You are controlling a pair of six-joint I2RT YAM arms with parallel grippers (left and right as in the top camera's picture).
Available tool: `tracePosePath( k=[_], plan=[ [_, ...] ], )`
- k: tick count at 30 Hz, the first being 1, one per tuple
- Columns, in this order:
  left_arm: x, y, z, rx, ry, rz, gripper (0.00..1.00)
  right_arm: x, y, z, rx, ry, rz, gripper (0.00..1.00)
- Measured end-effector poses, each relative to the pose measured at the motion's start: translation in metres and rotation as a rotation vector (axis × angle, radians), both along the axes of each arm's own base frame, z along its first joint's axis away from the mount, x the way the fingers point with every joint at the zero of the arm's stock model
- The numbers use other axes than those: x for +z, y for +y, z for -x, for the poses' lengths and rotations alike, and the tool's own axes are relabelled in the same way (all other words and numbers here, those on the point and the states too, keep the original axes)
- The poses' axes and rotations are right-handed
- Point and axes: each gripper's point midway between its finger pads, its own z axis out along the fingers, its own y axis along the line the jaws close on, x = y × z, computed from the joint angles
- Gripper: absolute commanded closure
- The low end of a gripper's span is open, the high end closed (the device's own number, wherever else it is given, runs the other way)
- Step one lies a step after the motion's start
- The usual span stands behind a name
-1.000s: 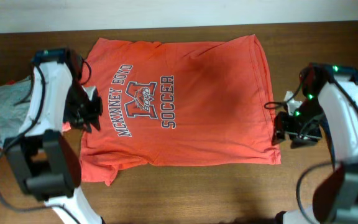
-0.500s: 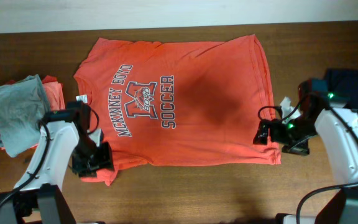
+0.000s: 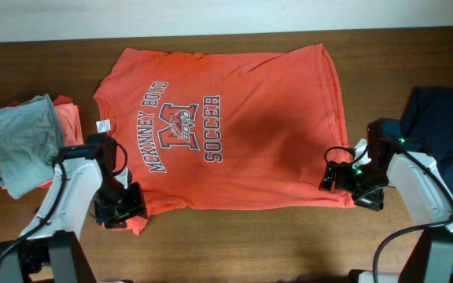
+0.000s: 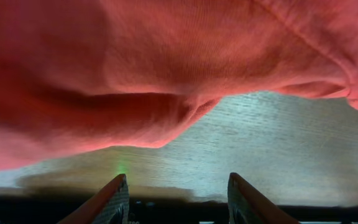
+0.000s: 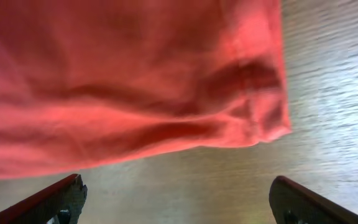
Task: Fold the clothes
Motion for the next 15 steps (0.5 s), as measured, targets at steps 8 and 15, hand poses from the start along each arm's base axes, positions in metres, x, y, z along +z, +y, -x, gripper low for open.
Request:
tracePosePath(
  k=[8, 15],
  plan=[
    [-0.02, -0.009, 0.017, 0.048, 0.035, 0.032, 0.79, -0.001, -0.005, -0.001, -0.021, 0.003, 0.029, 0.01],
    [-0.03, -0.007, 0.005, 0.056, -0.029, 0.026, 0.99, -0.001, -0.007, -0.002, -0.021, -0.002, 0.038, 0.03]
  ],
)
